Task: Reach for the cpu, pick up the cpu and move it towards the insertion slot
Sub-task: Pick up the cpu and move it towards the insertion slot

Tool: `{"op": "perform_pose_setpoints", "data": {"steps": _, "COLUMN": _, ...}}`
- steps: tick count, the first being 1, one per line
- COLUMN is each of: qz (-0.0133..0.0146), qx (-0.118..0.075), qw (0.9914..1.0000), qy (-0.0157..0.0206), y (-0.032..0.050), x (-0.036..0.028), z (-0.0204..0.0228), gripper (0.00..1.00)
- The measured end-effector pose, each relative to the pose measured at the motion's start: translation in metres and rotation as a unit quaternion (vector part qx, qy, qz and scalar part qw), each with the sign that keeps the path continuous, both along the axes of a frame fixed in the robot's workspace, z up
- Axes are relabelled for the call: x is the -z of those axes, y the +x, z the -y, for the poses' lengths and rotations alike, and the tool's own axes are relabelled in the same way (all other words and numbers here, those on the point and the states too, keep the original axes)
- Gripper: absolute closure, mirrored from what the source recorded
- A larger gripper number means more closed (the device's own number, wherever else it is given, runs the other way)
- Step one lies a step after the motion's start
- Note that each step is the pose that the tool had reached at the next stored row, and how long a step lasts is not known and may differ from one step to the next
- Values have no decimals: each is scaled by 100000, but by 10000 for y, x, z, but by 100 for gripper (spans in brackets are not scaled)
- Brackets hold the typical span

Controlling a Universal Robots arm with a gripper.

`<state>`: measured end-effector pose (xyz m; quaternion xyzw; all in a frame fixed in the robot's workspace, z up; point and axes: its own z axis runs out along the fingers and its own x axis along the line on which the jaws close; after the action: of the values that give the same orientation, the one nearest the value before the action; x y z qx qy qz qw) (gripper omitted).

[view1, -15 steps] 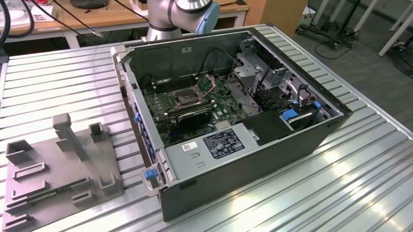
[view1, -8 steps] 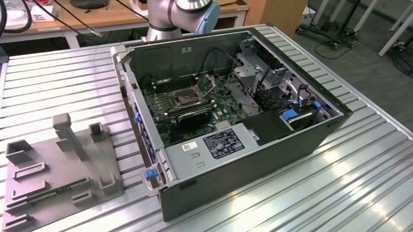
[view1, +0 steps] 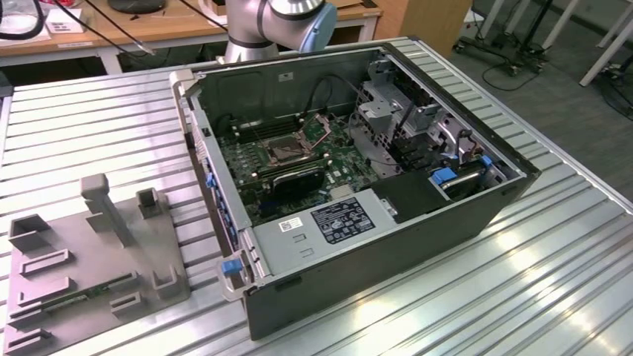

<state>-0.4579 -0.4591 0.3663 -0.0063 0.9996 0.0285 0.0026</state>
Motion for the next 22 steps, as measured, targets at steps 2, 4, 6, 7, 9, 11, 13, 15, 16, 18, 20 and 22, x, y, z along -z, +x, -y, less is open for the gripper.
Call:
{"op": "perform_pose_setpoints", "data": {"steps": 2, "qz": 0, "qx": 0, "qw": 100000, "qy": -1, "y": 0, "x": -28, "z": 0, "gripper": 45}}
{"op": "perform_pose_setpoints", "data": {"steps": 4, "qz": 3, "qx": 0, "qw": 100000, "qy": 1, "y": 0, "x": -57, "z": 0, "gripper": 45}}
{"op": "perform_pose_setpoints", "data": {"steps": 6, "qz": 1, "qx": -1, "qw": 100000, "qy": -3, "y": 0, "x": -89, "z": 0, "gripper": 45}}
{"op": "perform_pose_setpoints", "data": {"steps": 7, "qz": -3, "qx": -3, "qw": 100000, "qy": -6, "y": 0, "x": -105, "z": 0, "gripper": 45}}
{"op": "perform_pose_setpoints", "data": {"steps": 9, "qz": 3, "qx": -1, "qw": 100000, "qy": -3, "y": 0, "x": -135, "z": 0, "gripper": 45}}
{"op": "perform_pose_setpoints", "data": {"steps": 11, "qz": 2, "qx": -1, "qw": 100000, "qy": -7, "y": 0, "x": -166, "z": 0, "gripper": 45}}
{"op": "perform_pose_setpoints", "data": {"steps": 13, "qz": 10, "qx": -1, "qw": 100000, "qy": -1, "y": 0, "x": -180, "z": 0, "gripper": 45}}
{"op": "perform_pose_setpoints", "data": {"steps": 15, "qz": 11, "qx": -5, "qw": 100000, "qy": -18, "y": 0, "x": -180, "z": 0, "gripper": 45}}
{"op": "perform_pose_setpoints", "data": {"steps": 16, "qz": 0, "qx": -1, "qw": 100000, "qy": -37, "y": -1, "x": -182, "z": 0, "gripper": 45}}
{"op": "perform_pose_setpoints", "data": {"steps": 18, "qz": 0, "qx": -1, "qw": 100000, "qy": -37, "y": -2, "x": -182, "z": 0, "gripper": 45}}
{"op": "perform_pose_setpoints", "data": {"steps": 20, "qz": 6, "qx": 8, "qw": 100000, "qy": -31, "y": 2, "x": -181, "z": -1, "gripper": 45}}
{"op": "perform_pose_setpoints", "data": {"steps": 22, "qz": 1, "qx": 3, "qw": 100000, "qy": -36, "y": 7, "x": -181, "z": 0, "gripper": 45}}
